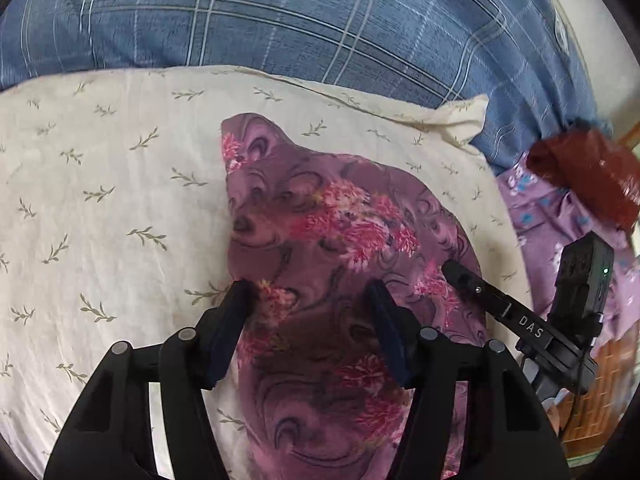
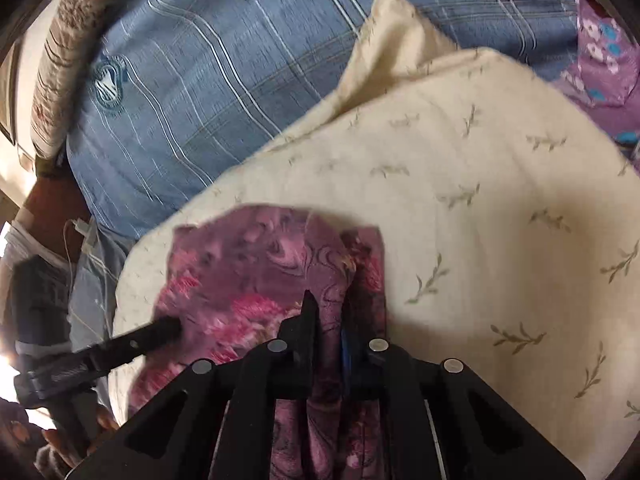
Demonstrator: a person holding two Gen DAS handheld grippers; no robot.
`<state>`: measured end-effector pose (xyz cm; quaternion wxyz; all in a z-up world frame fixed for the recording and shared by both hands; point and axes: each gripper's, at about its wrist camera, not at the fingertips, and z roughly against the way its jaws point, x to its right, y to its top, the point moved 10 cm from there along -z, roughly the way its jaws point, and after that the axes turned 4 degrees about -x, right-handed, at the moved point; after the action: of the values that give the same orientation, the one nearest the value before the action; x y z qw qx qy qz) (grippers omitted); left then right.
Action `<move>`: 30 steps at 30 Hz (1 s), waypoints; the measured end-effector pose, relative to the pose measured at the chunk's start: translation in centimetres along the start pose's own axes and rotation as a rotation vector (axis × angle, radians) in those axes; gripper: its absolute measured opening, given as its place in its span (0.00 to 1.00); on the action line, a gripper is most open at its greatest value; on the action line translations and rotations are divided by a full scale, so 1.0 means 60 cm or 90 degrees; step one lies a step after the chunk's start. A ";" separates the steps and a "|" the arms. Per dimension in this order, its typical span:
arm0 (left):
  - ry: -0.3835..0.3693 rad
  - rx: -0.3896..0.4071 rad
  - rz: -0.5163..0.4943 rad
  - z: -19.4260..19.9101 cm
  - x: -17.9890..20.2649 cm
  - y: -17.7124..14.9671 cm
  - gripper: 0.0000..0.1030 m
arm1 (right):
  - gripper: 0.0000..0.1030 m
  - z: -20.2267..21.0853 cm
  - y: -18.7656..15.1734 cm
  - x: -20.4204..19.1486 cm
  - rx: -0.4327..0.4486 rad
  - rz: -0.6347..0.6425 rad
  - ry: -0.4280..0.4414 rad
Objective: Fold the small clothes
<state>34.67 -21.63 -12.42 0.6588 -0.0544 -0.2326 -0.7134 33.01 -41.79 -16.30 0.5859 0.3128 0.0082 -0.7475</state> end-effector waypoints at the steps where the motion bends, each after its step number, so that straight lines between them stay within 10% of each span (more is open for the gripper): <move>1: 0.006 0.009 -0.005 0.001 0.004 0.002 0.58 | 0.10 0.009 0.002 -0.002 0.008 -0.007 0.004; 10: 0.003 0.035 -0.005 0.059 0.009 -0.029 0.58 | 0.27 0.129 -0.042 -0.029 0.035 -0.012 0.025; 18: -0.122 -0.036 0.020 0.094 0.024 -0.174 0.64 | 0.55 0.150 -0.148 -0.040 -0.007 -0.046 0.083; 20: -0.072 -0.053 -0.010 0.076 0.021 -0.201 0.64 | 0.46 0.123 -0.176 -0.040 -0.039 -0.044 0.071; 21: -0.071 -0.064 -0.013 0.069 0.021 -0.212 0.64 | 0.22 0.123 -0.181 -0.052 -0.037 -0.018 0.068; 24: -0.086 -0.090 -0.007 0.064 0.010 -0.233 0.64 | 0.20 0.136 -0.194 -0.057 -0.012 0.079 -0.027; 29: -0.166 -0.105 0.036 0.109 -0.009 -0.209 0.65 | 0.36 0.184 -0.171 -0.039 0.021 0.023 0.022; 30: -0.169 -0.094 0.045 0.114 -0.015 -0.192 0.65 | 0.52 0.192 -0.162 -0.036 0.033 0.002 0.051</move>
<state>22.07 -17.78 -9.70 0.6411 -0.2044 -0.2626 -0.6916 19.43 -41.24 -9.46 0.5778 0.3577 0.0115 -0.7336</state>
